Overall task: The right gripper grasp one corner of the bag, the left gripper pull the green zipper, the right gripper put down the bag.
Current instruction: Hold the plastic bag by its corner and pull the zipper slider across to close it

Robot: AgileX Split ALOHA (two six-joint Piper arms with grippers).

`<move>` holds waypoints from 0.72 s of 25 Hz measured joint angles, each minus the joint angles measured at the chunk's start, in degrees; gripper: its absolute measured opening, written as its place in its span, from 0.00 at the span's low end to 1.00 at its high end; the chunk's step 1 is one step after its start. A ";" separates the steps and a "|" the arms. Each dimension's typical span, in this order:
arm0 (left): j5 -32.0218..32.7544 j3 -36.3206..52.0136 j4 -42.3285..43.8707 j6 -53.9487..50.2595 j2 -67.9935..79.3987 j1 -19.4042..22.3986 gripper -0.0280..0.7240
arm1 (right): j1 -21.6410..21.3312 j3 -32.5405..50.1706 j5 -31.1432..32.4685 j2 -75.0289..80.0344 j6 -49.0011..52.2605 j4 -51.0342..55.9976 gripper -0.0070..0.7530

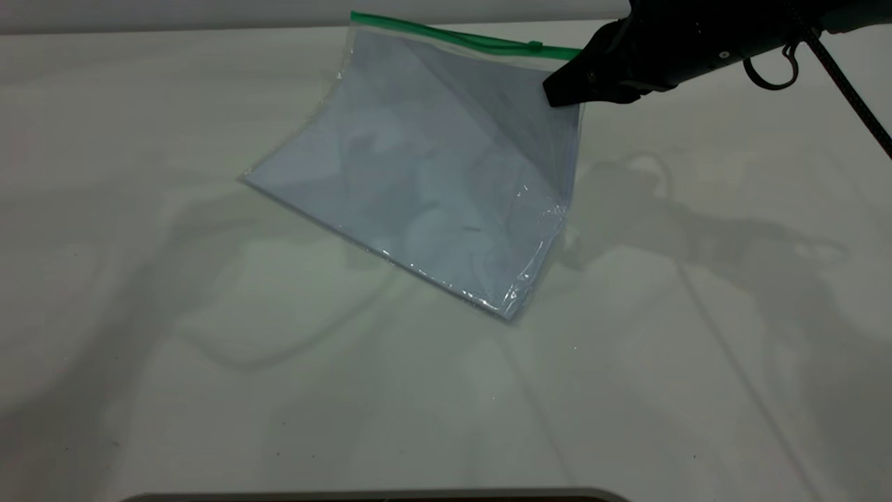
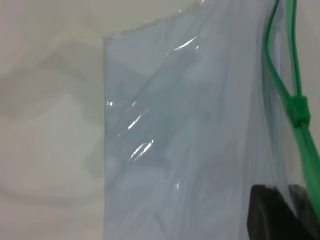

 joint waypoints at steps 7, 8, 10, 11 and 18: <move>-1.89 -0.66 2.69 -11.20 2.74 -1.84 0.73 | 0.00 -2.49 0.27 0.00 0.00 0.05 0.05; -2.11 -1.26 3.54 -14.41 3.08 -1.96 0.72 | 0.00 -2.49 0.18 0.00 0.00 0.00 0.05; -2.19 -3.70 6.21 -21.71 3.61 -1.96 0.72 | 0.00 -2.49 -0.01 0.00 0.00 -0.05 0.05; -2.19 -5.31 8.08 -26.12 3.81 -1.96 0.72 | 0.00 -2.49 -0.01 0.00 0.00 -0.05 0.05; 5.60 -17.81 28.81 -56.28 5.81 -1.96 0.72 | 0.00 -2.49 -0.46 0.00 0.00 -0.05 0.05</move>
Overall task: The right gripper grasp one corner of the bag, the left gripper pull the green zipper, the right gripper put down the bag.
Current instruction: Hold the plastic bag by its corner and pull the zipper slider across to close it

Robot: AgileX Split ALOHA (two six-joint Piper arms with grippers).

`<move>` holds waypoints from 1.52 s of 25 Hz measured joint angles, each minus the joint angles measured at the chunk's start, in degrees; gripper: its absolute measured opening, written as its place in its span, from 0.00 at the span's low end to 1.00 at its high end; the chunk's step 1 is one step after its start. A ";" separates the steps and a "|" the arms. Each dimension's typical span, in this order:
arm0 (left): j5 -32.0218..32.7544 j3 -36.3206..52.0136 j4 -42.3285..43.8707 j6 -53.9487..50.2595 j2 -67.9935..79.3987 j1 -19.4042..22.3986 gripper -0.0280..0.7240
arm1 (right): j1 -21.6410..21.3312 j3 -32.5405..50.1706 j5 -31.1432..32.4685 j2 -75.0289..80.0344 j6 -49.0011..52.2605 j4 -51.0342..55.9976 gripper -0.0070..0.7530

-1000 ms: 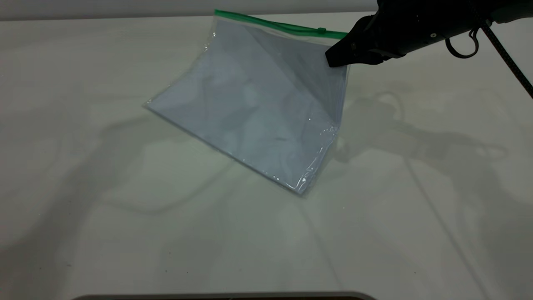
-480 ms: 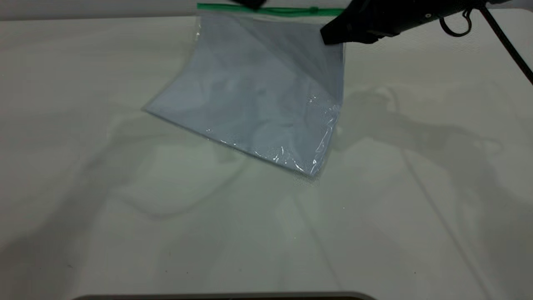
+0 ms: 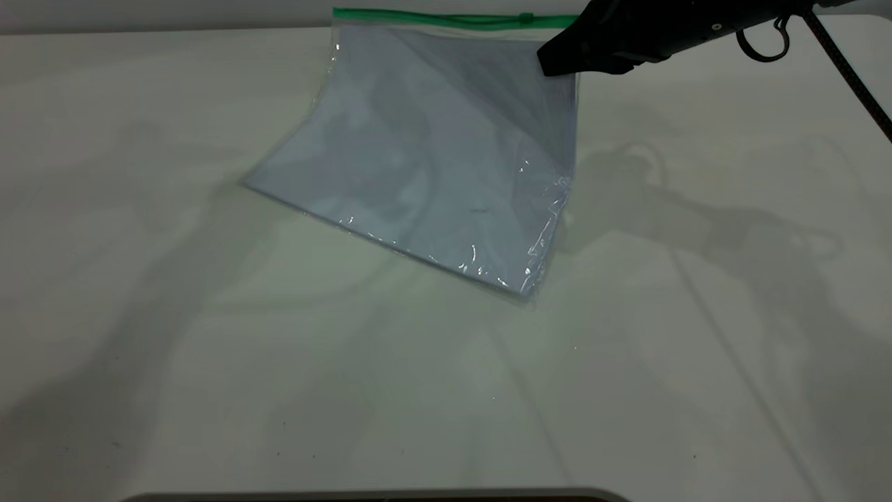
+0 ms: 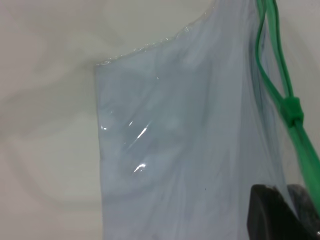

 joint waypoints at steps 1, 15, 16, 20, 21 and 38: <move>3.25 -1.63 2.13 -2.09 1.10 0.00 0.72 | 0.00 0.00 -0.34 0.00 0.00 0.00 0.05; 21.91 -18.08 4.80 2.79 11.41 0.00 0.72 | -0.05 -3.00 4.96 0.00 0.00 -17.70 0.05; 21.91 -18.15 4.80 3.08 11.46 0.00 0.72 | -0.05 -3.18 7.16 0.00 0.00 -18.79 0.05; 21.91 -18.15 4.92 3.46 11.53 0.00 0.72 | 0.02 -3.63 15.47 0.00 0.06 -21.55 0.05; 21.91 -18.15 4.92 3.52 11.53 0.00 0.72 | 0.06 -3.63 17.32 0.00 0.21 -21.79 0.05; 22.38 -18.15 -7.37 23.88 12.01 -0.07 0.72 | 0.59 -3.69 8.87 0.00 0.89 -14.41 0.05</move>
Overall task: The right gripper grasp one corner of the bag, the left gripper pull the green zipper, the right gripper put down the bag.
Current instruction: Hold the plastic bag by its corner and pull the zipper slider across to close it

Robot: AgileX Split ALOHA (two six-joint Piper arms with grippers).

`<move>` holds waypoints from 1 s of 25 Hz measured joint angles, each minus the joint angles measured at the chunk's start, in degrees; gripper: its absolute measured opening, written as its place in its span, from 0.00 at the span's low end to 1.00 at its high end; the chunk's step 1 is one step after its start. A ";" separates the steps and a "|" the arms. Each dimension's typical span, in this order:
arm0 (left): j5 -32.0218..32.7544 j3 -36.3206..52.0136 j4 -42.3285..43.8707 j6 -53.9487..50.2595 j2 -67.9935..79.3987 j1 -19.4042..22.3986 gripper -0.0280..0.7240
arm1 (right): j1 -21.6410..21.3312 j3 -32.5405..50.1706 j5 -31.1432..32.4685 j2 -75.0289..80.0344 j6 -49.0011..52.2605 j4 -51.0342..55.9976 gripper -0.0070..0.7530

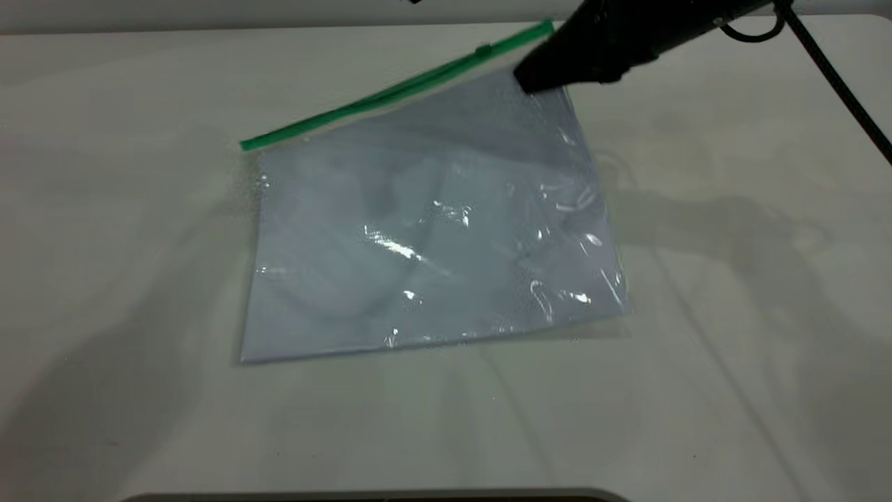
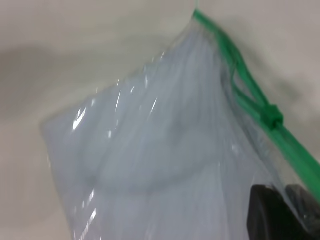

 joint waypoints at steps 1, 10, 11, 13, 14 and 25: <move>0.00 0.00 -0.77 0.97 0.20 0.00 0.72 | 0.00 0.00 0.38 0.00 -0.50 1.07 0.05; 0.00 -0.04 -3.22 5.46 1.85 -0.01 0.72 | 0.00 0.00 2.39 0.00 -0.85 2.51 0.05; 0.00 -0.04 -3.76 5.93 1.90 -0.01 0.72 | 0.00 0.00 2.78 0.00 -0.85 2.51 0.05; 0.00 -0.04 -5.16 7.07 2.01 -0.01 0.72 | 0.00 0.00 3.91 0.00 -0.85 2.51 0.05; 0.00 -0.04 -5.65 7.54 2.15 -0.01 0.72 | 0.00 0.00 4.80 0.00 -0.85 2.57 0.05; 0.04 -0.04 -7.15 8.10 4.34 -0.06 0.63 | 0.00 0.00 6.75 0.00 -0.85 2.75 0.05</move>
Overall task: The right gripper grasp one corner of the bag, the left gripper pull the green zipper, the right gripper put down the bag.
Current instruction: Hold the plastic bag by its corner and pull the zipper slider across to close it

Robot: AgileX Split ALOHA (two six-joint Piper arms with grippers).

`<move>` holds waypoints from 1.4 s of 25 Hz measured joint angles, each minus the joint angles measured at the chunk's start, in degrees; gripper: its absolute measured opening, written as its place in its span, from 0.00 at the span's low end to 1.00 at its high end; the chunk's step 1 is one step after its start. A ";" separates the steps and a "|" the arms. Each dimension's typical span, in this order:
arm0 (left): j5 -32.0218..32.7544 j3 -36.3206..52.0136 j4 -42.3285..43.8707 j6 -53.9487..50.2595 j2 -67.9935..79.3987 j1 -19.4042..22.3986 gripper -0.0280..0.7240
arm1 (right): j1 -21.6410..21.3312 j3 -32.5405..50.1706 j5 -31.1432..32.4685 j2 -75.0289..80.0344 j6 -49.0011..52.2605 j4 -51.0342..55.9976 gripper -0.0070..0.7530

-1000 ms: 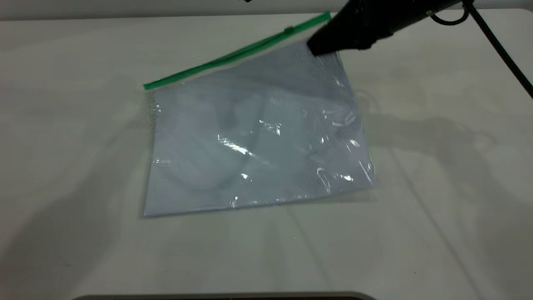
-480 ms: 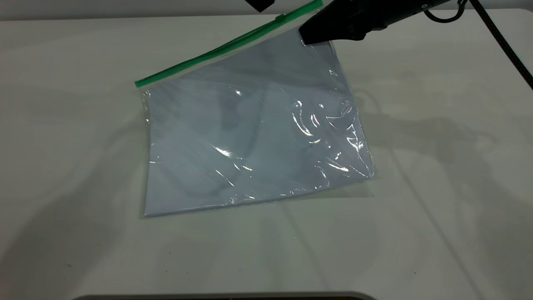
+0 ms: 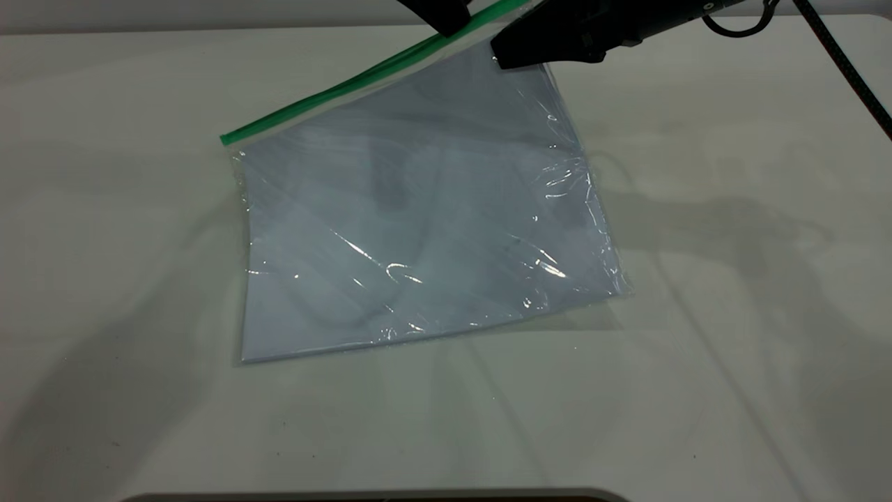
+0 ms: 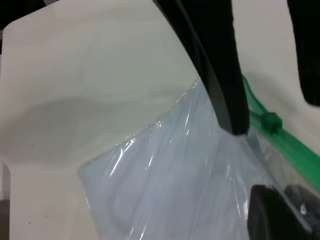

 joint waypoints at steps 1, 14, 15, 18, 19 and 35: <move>0.00 0.00 -0.28 0.27 0.11 0.00 0.62 | 0.00 0.00 0.00 0.00 0.00 0.00 0.05; 0.00 0.00 -1.61 1.51 0.90 -0.05 0.32 | 0.00 0.00 0.30 0.00 0.00 0.00 0.05; 0.00 0.00 -1.61 1.51 0.96 -0.05 0.28 | 0.00 0.00 0.30 0.00 0.00 0.00 0.05; 0.00 0.00 -1.63 1.51 0.96 -0.05 0.18 | 0.00 0.00 0.30 0.00 0.00 0.00 0.05; 0.00 0.00 -1.63 1.51 0.96 -0.05 0.16 | 0.00 0.00 0.30 0.00 0.00 0.05 0.05; 0.00 0.00 -0.03 1.51 0.96 -0.10 0.13 | 0.00 0.00 0.30 0.00 0.00 0.24 0.05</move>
